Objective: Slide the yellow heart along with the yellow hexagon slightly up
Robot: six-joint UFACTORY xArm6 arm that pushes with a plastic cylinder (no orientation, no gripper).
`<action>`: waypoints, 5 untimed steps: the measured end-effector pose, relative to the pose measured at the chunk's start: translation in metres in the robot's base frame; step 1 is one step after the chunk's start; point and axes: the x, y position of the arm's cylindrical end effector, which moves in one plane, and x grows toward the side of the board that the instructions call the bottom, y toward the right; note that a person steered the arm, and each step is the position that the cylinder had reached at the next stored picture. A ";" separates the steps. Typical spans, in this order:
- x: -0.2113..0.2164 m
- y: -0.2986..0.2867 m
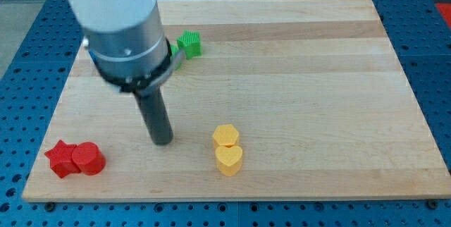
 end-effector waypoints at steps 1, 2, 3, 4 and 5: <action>0.051 0.037; 0.058 0.043; 0.061 0.086; 0.058 0.094; 0.041 0.100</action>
